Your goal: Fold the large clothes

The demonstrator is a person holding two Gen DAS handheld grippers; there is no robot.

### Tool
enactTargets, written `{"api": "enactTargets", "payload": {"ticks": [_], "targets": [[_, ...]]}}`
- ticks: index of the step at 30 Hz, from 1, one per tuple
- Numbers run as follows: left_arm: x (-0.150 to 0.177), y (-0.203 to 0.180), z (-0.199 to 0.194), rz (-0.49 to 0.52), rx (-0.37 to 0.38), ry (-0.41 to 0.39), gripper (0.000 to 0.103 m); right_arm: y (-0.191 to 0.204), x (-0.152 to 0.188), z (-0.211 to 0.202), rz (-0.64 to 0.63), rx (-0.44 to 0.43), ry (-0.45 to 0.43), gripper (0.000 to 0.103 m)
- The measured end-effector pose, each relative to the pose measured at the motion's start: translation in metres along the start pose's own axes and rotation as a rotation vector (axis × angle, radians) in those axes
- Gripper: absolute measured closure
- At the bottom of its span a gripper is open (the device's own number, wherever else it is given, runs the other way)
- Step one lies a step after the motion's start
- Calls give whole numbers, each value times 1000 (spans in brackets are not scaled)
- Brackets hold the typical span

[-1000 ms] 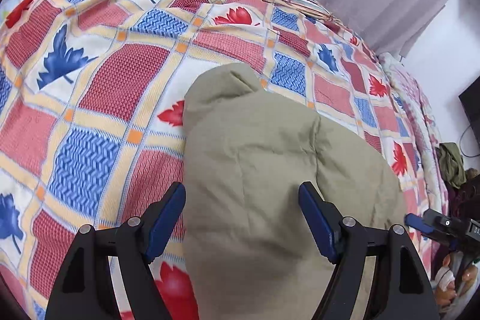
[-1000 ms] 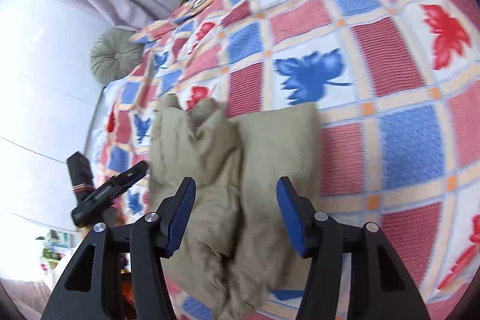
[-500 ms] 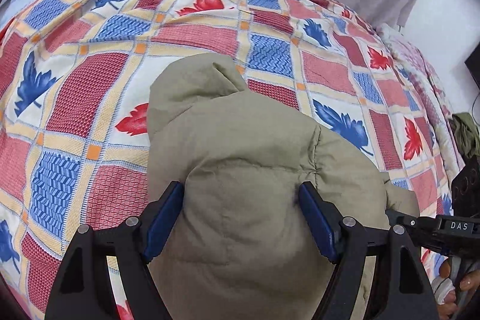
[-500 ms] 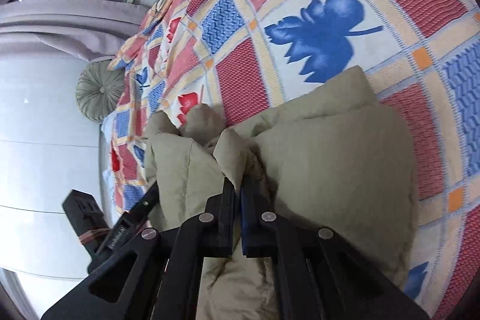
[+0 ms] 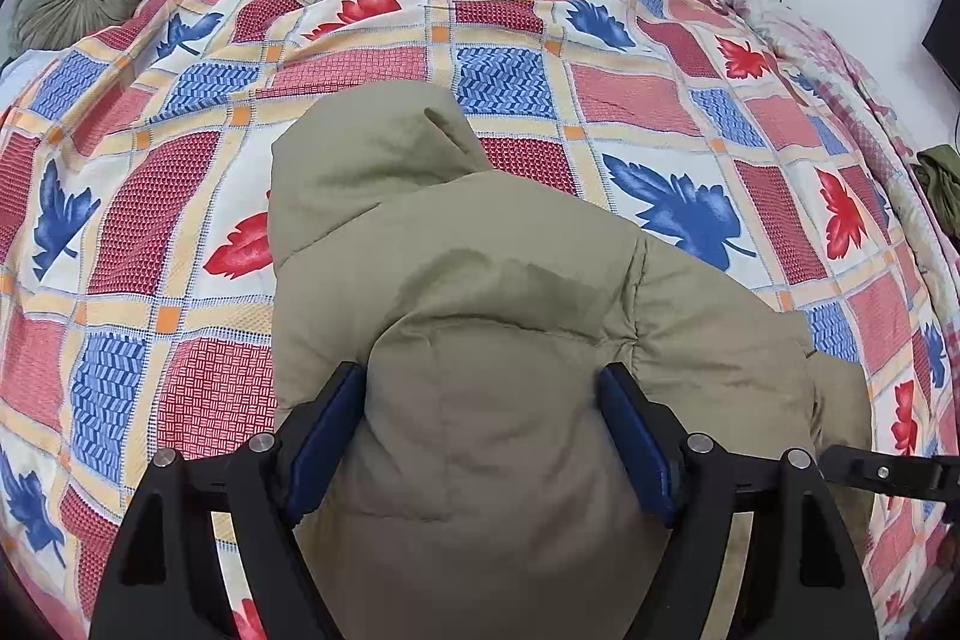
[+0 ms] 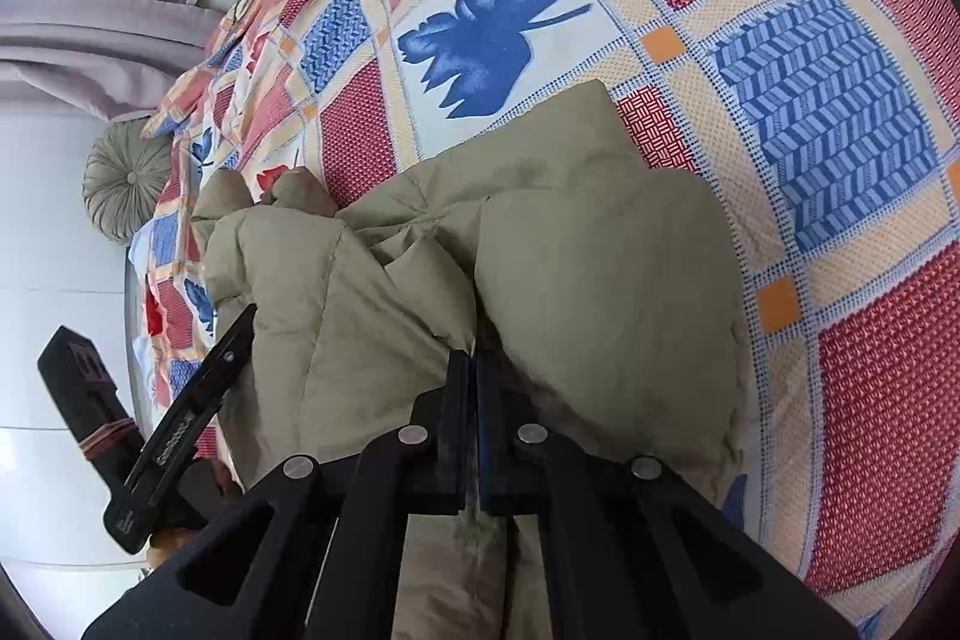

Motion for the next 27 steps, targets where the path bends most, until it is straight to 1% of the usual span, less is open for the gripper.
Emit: {"api": "enactTargets", "payload": {"ticks": [5,9,11,12,13,14,16,18,21,23,25,27], "targets": [[0,1,0,0,-1,-2,24,29,21,-27,-94,-17,7,102],[0,1,0,2,-1,-1,23,42,44,-23,-158,-18,57,102],[0,1,-1,4,-3,2,23,38,58,-11,-198,30,94,102],[0,3,-3,8,-9,5,23,33,63,-5,-206,61,108,102],[-1,5,-7,9,-14,6,23,28,68,0,-201,74,117,102],[-2,8,-13,8,-17,7,23,25,71,3,-186,69,117,102],[1,15,-31,-2,2,-1,23,22,73,4,-167,60,108,102],[13,25,-53,-17,25,-13,23,21,74,3,-168,62,103,102],[47,42,-72,-48,31,15,23,19,75,2,-187,79,103,102],[72,47,-72,-59,27,52,23,16,76,1,-198,96,99,102],[99,50,-64,-77,25,100,23,12,79,3,-198,109,95,102],[114,50,-58,-118,39,118,20,8,82,8,-205,129,98,102]]}}
Point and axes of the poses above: each gripper's, at about its wrist camera, not at the fingertips, and z roughly the way its jaws point, y to its left, x to its underside, the point moved 10 cm from there along z, roughly the way its jaws point, and after that the axes turned 8 degrees about -x, right-handed, at the moved point
